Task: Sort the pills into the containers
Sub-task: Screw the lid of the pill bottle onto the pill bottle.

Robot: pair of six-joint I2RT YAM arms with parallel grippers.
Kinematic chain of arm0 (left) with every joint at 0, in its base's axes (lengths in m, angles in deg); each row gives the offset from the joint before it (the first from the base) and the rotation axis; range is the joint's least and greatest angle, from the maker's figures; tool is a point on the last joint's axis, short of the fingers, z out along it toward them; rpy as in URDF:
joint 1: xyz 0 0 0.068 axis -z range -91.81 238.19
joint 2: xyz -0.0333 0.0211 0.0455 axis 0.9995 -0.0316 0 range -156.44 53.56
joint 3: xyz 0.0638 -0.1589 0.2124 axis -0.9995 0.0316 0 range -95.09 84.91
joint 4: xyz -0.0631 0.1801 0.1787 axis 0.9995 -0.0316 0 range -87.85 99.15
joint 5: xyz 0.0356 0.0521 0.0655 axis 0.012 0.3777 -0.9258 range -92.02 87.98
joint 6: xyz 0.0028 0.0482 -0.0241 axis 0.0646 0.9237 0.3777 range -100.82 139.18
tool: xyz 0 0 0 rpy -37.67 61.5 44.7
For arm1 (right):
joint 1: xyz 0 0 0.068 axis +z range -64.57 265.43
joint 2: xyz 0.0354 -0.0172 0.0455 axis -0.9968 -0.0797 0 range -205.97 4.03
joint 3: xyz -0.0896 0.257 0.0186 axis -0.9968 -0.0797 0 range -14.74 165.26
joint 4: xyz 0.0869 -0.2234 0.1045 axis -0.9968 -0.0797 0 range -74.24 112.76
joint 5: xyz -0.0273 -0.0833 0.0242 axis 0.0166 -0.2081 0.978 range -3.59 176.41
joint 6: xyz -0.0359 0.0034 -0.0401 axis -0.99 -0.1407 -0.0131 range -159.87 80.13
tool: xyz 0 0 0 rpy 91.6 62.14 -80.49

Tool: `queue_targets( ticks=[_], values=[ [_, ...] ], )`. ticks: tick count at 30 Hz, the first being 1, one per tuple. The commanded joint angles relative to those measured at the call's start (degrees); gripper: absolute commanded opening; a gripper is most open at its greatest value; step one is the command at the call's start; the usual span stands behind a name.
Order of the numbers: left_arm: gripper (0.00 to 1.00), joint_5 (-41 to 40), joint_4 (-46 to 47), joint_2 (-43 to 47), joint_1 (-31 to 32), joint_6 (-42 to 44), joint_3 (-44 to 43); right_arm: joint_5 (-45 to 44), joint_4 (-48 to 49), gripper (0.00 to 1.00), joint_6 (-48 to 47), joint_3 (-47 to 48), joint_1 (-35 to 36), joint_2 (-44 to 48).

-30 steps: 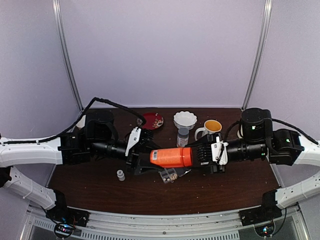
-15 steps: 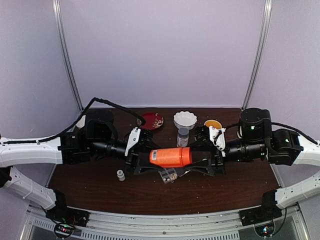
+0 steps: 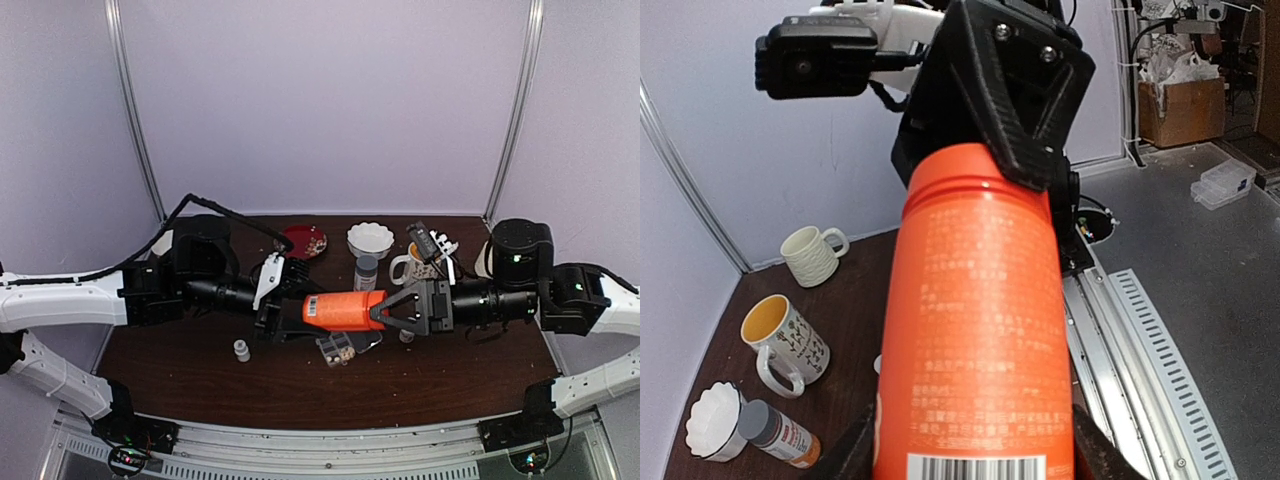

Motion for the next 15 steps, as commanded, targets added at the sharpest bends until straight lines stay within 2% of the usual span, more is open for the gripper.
queue_targets(
  ticks=[1,6,8,11,15],
  values=[
    [0.00,-4.7,1.3,-0.9,0.1,2.3,-1.9,1.2,7.7,0.00,24.1,-2.9,0.2,-0.5],
    [0.00,-8.4,-0.4,-1.3,0.1,4.5,-2.8,1.3,21.5,0.00,38.6,-9.8,0.1,1.3],
    [0.00,-13.4,-0.7,-1.1,0.3,5.2,-2.7,1.3,26.5,0.00,42.7,-11.8,-0.2,1.5],
    [0.00,-18.8,-0.5,0.2,0.8,9.6,-1.8,1.8,28.3,0.00,45.3,-12.7,-1.1,0.9],
    [0.00,-20.0,-0.3,2.0,0.8,19.3,-0.8,2.7,28.3,0.00,47.1,-12.2,-2.0,-0.6]
  ],
)
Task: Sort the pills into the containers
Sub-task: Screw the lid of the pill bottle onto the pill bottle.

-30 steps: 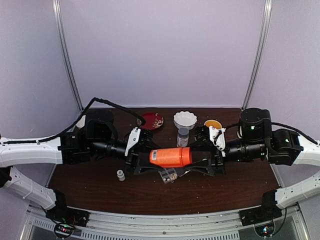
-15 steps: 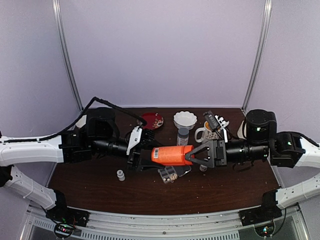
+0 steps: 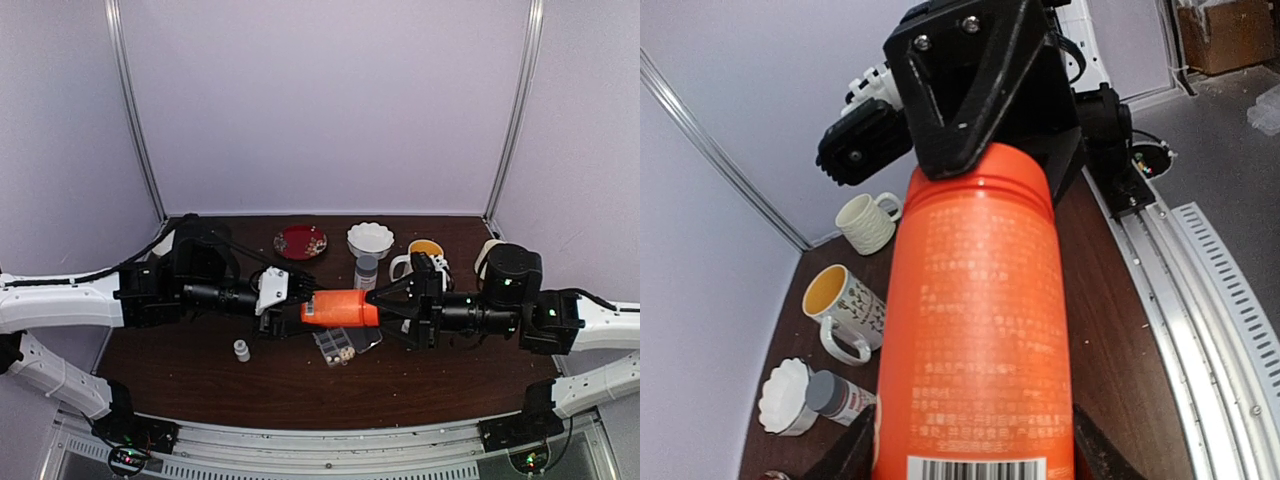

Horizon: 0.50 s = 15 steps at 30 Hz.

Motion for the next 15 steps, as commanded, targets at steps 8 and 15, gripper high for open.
queue_targets(
  ticks=[8,15],
  values=[
    [0.00,-15.9,4.6,2.4,1.9,30.6,0.3,3.9,11.5,0.00,10.3,1.8,0.0,-3.3],
    [0.00,-28.4,11.8,-0.4,5.7,45.6,2.6,3.3,11.0,0.00,10.5,2.3,-0.2,-3.5]
  ],
)
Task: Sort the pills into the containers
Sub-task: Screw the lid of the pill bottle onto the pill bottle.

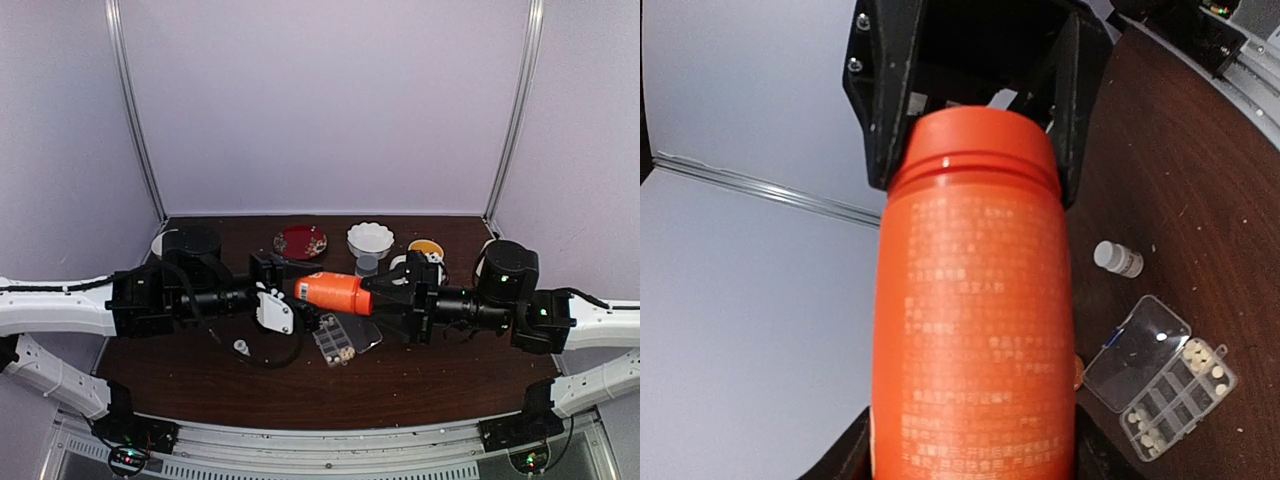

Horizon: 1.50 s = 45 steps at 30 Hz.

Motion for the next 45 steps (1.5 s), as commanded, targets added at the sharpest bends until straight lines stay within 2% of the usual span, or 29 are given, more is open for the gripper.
queue_targets(
  ticks=[1,4,7,9,10,12,17,23,26,28,32,45],
  values=[
    [0.00,-10.5,6.6,-3.3,1.6,12.3,0.6,3.3,3.8,0.00,2.2,2.2,0.6,-0.6],
    [0.00,-9.6,6.1,-3.6,1.6,10.4,0.3,3.2,3.3,0.01,2.1,2.2,0.3,-0.5],
    [0.00,-4.4,3.0,-3.2,1.6,6.4,-0.1,3.5,0.4,0.46,-4.9,4.0,-0.4,0.1],
    [0.00,-1.4,1.4,-2.9,1.7,2.5,-0.3,1.9,-6.7,0.73,-13.6,7.6,-0.7,1.0],
    [0.00,-0.7,1.4,-2.6,1.6,-0.7,-0.1,0.5,-11.1,0.82,-18.5,9.6,-0.7,1.6],
    [0.00,1.9,1.9,-2.0,1.7,-5.3,0.6,-2.4,-18.3,0.89,-28.4,13.0,-0.8,2.8],
    [0.00,5.8,0.9,-0.4,1.6,-15.9,1.2,-3.6,-24.0,0.92,-54.3,14.4,-0.7,6.9],
    [0.00,10.1,-2.0,-0.7,1.7,-29.4,-0.6,1.2,-35.1,0.89,-97.4,17.9,-0.5,9.1],
    [0.00,12.5,-5.1,-1.3,1.6,-36.6,-3.0,-1.0,-36.7,0.88,-110.3,18.6,-0.2,9.3],
    [0.00,11.6,-6.6,-1.6,1.7,-43.1,-4.4,-0.8,-35.4,0.88,-115.6,18.1,0.1,9.3],
    [0.00,14.5,-9.3,-1.5,1.6,-45.3,-5.2,0.9,-35.9,0.87,-124.5,18.3,1.3,8.5],
    [0.00,14.8,-7.1,-0.8,1.6,-46.6,-2.7,0.2,-33.6,0.84,-126.7,18.0,4.7,2.6]
  ],
)
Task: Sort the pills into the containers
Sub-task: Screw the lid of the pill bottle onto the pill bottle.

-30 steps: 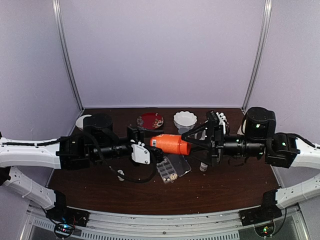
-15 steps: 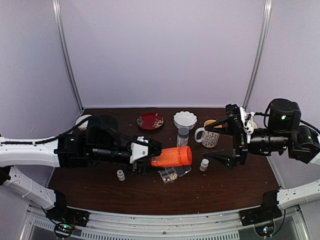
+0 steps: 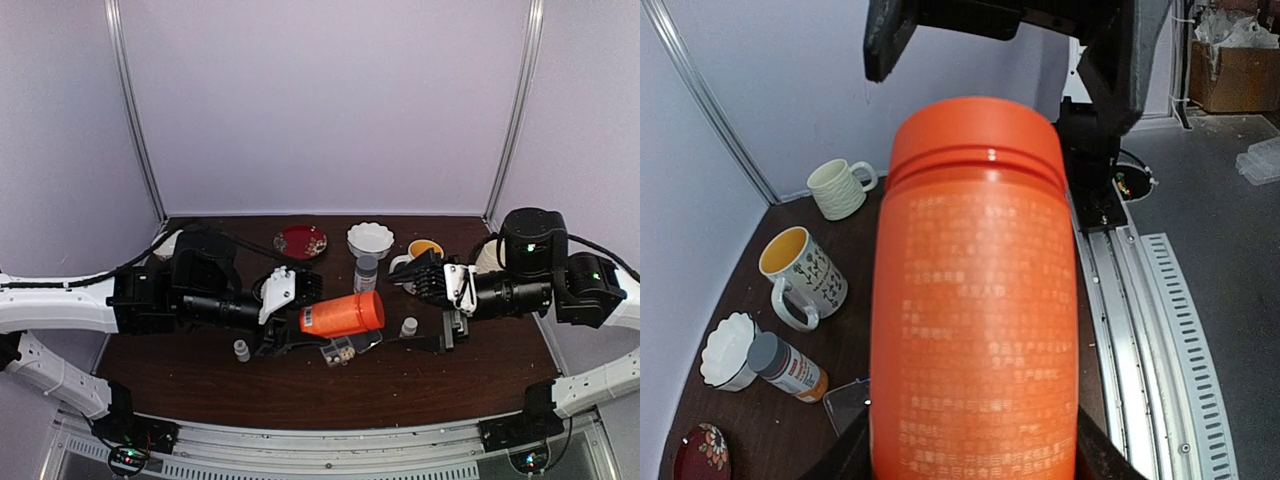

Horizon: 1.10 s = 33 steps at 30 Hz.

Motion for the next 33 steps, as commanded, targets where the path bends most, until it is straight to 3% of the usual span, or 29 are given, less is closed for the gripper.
queue_targets(
  ticks=[1,16,26,30,33],
  values=[
    [0.00,1.9,2.6,0.8,0.2,-1.2,0.3,-0.8,1.5,0.84,-2.0,0.4,1.8,-1.7],
    [0.00,4.1,3.2,1.5,0.2,-0.2,1.4,-4.2,2.1,0.77,-1.8,1.0,2.9,-4.9],
    [0.00,4.2,3.6,1.3,0.2,-0.3,1.2,-4.0,2.2,0.52,1.7,1.5,3.3,-6.6],
    [0.00,4.2,3.9,1.3,0.2,-0.1,1.1,-5.6,2.5,0.29,4.8,1.6,3.5,-7.3],
    [0.00,4.0,3.9,1.2,0.2,0.0,1.0,-6.3,3.8,0.25,10.5,1.7,3.5,-7.3]
  ],
)
